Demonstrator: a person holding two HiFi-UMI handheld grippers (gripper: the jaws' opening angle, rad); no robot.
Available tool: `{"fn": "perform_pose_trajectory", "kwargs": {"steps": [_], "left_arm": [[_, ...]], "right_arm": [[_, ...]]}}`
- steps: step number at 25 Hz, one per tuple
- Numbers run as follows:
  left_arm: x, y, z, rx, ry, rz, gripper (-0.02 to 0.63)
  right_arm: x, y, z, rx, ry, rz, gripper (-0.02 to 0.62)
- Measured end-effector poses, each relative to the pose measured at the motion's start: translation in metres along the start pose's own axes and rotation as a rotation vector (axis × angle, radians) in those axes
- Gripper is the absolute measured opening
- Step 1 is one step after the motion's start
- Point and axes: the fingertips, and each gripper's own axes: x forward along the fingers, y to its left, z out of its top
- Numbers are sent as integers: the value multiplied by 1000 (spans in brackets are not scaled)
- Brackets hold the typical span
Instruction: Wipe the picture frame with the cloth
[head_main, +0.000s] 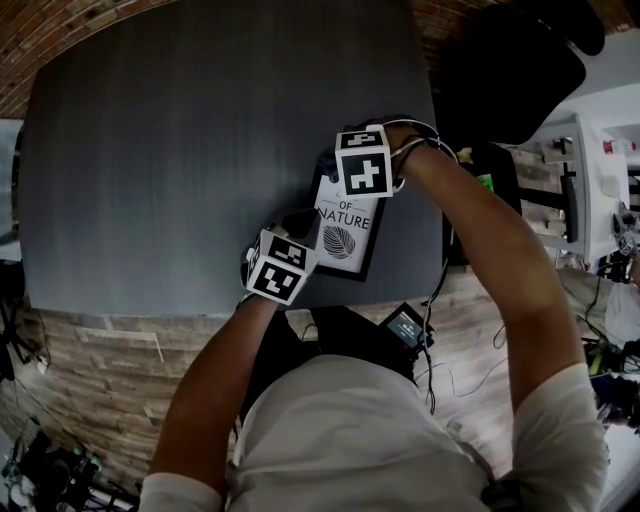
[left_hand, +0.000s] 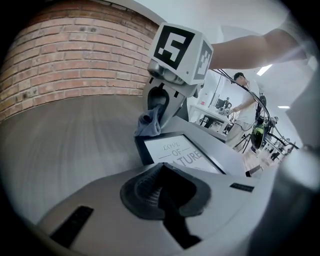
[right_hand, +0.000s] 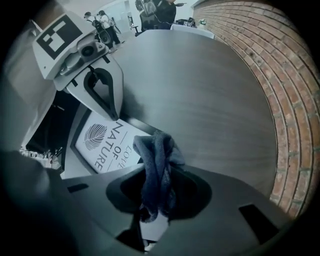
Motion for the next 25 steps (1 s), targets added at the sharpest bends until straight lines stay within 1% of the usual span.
{"fn": "perform_pose_trajectory", "kwargs": {"steps": [7, 14, 18, 25], "left_arm": [[4, -2, 1, 7, -6, 9, 6], [-2, 1, 2, 3, -9, 26, 6], [-2, 0, 2, 1, -15, 34, 6], [1, -1, 3, 9, -16, 50, 6]], "right_arm": [[0, 12, -25, -40, 41, 14, 104], [0, 26, -43, -33, 72, 18, 103], [-1, 34, -58, 1, 77, 15, 104], [-2, 51, -92, 110, 61, -6, 104]]}}
